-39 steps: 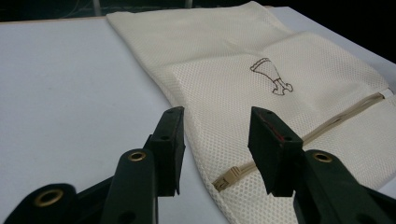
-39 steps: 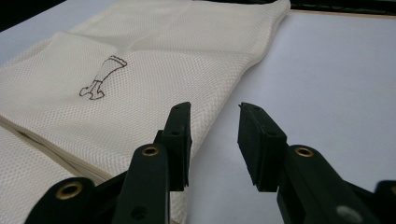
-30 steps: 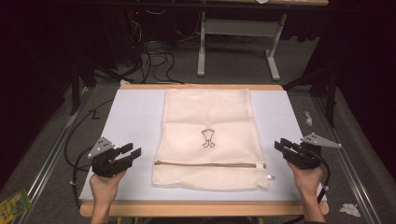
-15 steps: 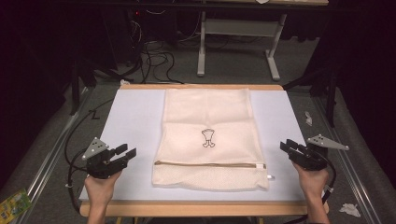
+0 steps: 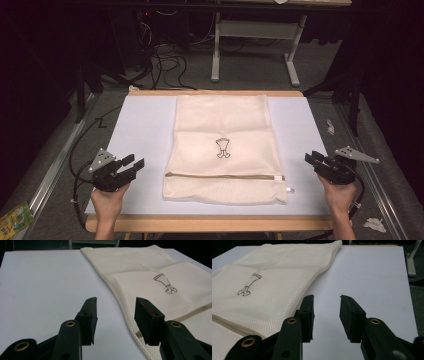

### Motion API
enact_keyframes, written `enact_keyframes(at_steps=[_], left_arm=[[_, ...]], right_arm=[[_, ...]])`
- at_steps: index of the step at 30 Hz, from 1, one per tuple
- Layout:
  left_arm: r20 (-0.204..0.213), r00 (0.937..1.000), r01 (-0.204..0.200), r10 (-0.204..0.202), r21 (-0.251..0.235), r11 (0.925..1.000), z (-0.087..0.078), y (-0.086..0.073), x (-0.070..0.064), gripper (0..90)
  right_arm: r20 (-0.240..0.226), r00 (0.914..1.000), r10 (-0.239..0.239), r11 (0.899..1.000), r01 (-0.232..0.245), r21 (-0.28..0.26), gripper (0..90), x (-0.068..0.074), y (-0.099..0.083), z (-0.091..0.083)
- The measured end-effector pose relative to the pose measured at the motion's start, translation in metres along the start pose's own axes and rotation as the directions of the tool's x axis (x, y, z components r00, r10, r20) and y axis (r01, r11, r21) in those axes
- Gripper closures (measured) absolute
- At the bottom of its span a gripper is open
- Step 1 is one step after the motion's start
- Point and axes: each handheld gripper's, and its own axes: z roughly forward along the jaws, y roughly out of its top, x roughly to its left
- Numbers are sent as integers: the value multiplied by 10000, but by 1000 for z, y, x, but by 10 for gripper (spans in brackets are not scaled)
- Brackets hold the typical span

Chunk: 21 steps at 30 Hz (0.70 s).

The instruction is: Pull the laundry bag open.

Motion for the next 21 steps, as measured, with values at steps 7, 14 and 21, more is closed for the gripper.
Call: enact_keyframes(at_steps=[7, 14, 21], left_arm=[[-33, 10000, 42, -42, 63, 10000, 3, -3, 2, 527], [28, 9997, 258, -258, 146, 9996, 8, -7, 4, 523], [22, 9995, 299, -299, 206, 9993, 11, -9, 5, 521]], right_arm=[[25, 10000, 60, 9999, -60, 125, 643, -3, -4, 1], [159, 9995, 288, 9993, -292, 226, 646, -9, -9, 3], [167, 9993, 337, 9990, -341, 296, 643, -12, -12, 5]])
